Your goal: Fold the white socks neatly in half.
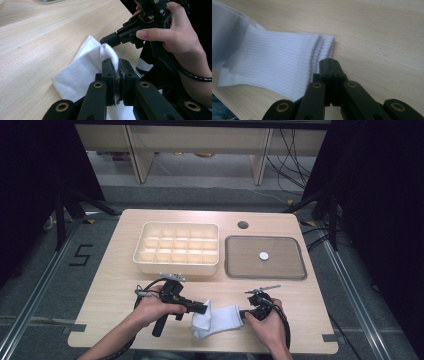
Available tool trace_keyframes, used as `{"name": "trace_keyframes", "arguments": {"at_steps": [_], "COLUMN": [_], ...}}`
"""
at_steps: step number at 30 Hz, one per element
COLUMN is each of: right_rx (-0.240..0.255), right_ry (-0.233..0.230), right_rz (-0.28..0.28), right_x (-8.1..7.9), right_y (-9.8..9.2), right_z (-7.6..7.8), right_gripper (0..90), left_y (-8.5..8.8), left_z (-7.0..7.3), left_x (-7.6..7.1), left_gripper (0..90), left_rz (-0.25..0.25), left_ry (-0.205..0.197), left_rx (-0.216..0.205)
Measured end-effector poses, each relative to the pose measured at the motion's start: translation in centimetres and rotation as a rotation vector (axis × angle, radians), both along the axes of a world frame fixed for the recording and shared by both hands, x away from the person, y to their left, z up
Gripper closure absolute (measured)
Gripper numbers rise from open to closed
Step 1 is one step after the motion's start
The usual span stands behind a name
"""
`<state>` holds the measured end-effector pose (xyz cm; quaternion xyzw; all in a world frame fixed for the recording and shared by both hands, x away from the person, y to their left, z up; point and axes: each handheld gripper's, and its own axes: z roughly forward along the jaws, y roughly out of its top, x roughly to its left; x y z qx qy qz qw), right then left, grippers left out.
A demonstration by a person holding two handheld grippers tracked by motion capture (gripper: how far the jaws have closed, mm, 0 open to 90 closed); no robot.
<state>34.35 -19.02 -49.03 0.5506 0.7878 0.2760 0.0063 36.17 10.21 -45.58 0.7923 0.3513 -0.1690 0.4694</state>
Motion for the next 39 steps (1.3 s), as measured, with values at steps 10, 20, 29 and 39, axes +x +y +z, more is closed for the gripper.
{"name": "trace_keyframes", "arguments": {"at_steps": [10,20,29,39], "right_rx": [0.002,0.001,0.002,0.014], "right_ry": [0.0,-0.008,-0.005,0.005], "right_rz": [0.012,0.032,0.03,0.035], "right_x": [-0.1,-0.2,-0.3,-0.4], "right_y": [0.4,0.8,1.1,1.3], "right_z": [-0.1,-0.2,-0.3,-0.1], "right_gripper": [90.0,90.0,90.0,90.0], "left_y": [-0.4,-0.8,-0.9,-0.9], "left_z": [-0.2,-0.4,-0.7,-0.6], "left_x": [0.0,0.1,0.1,0.3], "left_gripper": [83.6,83.5,83.5,83.5], "left_rz": [0.001,0.0,0.01,-0.01], "left_ry": [0.012,0.016,0.007,0.016], "left_rx": [0.018,0.021,0.007,0.032]}}
